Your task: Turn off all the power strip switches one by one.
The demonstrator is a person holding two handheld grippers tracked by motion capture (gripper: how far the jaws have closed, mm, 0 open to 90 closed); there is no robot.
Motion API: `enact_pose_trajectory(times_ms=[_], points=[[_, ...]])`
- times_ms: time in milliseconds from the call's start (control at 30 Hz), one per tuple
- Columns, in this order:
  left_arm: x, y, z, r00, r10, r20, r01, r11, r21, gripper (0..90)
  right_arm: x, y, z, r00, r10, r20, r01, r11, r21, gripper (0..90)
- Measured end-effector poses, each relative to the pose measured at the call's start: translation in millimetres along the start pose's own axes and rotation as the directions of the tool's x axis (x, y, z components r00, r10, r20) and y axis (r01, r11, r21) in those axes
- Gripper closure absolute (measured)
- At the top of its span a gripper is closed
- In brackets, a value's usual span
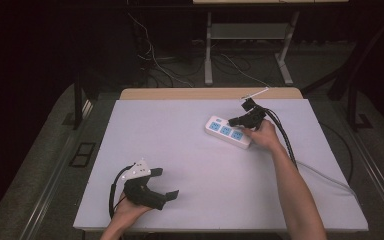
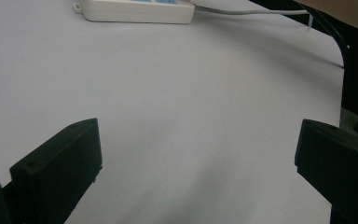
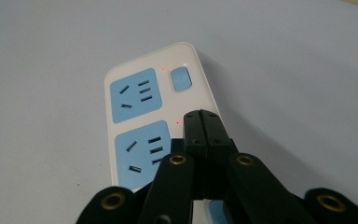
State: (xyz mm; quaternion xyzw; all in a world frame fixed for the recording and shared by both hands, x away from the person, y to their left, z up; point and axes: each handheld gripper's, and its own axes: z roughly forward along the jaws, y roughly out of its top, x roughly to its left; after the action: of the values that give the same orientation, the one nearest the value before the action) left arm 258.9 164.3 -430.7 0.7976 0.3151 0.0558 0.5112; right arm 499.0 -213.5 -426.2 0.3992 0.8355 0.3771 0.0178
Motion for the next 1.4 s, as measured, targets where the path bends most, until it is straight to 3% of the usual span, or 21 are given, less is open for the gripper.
enact_pose_trajectory(times_ms=[400,533,633,800,1233,1400], points=[[-0.2,-0.1,0.2,1.0,0.001,0.002,-0.001,1.0,0.001,0.0,0.9,2.2,0.1,1.0,-0.007,0.006,0.007,0.9999,0.013,90.0],[0.3,0.0,-0.9,1.0,-0.006,0.0,0.006,1.0,-0.005,0.0,-0.7,6.7,-5.5,1.0,0.001,0.005,-0.001,1.0,0.001,90.0],[0.8,-0.1,-0.9,0.9999,-0.01,0.002,0.01,0.9999,-0.009,0.0,-0.9,10.2,-8.2,0.9999,-0.007,0.008,0.006,0.9994,0.035,90.0],[0.5,-0.1,-1.0,1.0,-0.008,0.002,0.008,0.9999,-0.008,0.0,2.0,18.3,-12.2,0.9998,-0.019,0.01,0.018,0.9995,0.025,90.0],[0.6,-0.2,-2.0,1.0,-0.009,0.002,0.009,0.9999,-0.011,0.0,20.5,49.6,-1.3,0.9963,-0.084,0.017,0.083,0.9957,0.041,90.0],[0.8,-0.1,-2.4,1.0,-0.009,0.002,0.009,0.9999,-0.013,0.0,21.7,53.8,5.1,0.9961,-0.084,0.026,0.082,0.9952,0.053,90.0]])
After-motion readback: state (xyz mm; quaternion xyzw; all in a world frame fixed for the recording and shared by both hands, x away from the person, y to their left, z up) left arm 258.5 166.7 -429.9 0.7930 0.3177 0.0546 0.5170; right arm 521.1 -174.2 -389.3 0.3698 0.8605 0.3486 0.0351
